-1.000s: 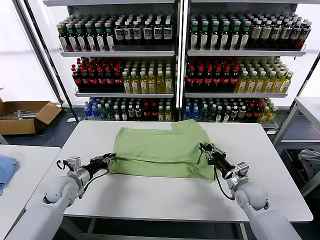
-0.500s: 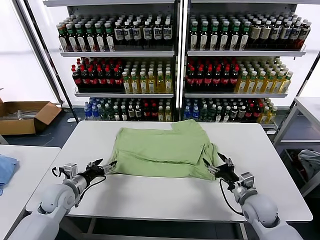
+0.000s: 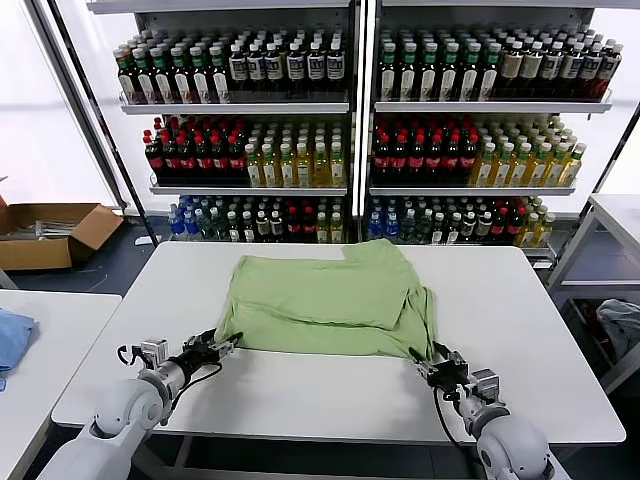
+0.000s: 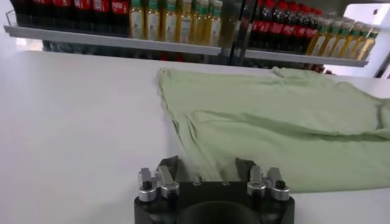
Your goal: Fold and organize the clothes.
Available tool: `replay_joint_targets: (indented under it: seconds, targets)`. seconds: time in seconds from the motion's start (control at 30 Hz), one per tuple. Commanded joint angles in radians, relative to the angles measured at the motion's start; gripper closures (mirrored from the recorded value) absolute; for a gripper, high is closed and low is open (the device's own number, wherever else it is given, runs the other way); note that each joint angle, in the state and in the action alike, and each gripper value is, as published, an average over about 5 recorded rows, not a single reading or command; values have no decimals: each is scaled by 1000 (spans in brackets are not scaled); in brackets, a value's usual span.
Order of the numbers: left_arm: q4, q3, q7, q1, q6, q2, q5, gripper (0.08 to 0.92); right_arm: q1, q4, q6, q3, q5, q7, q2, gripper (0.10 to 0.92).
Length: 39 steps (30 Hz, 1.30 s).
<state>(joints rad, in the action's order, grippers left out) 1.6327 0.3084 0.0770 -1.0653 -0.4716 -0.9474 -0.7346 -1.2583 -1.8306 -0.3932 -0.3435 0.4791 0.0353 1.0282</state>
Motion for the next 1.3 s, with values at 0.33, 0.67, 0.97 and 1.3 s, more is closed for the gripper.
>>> replay_joint_targets:
  seconds: [0.33,0.67,0.97,1.3]
  targets:
    - [140,92,1,-172,-2,17,16,724,-121,-141,-20,-32,12,-5,-4,873]
    - [406,344,-30,-545,-4,-19,19,906,-360,-299,7,-140,-83,-73,15,894]
    - [519,450,-26,-703,-22,-89,44,906,-532,-376,27,-247,-183,-127,69,894]
    - [558,468,-44,-683,-48,-108,62,838,-498,-387,92,-281,-125,-121,71,679]
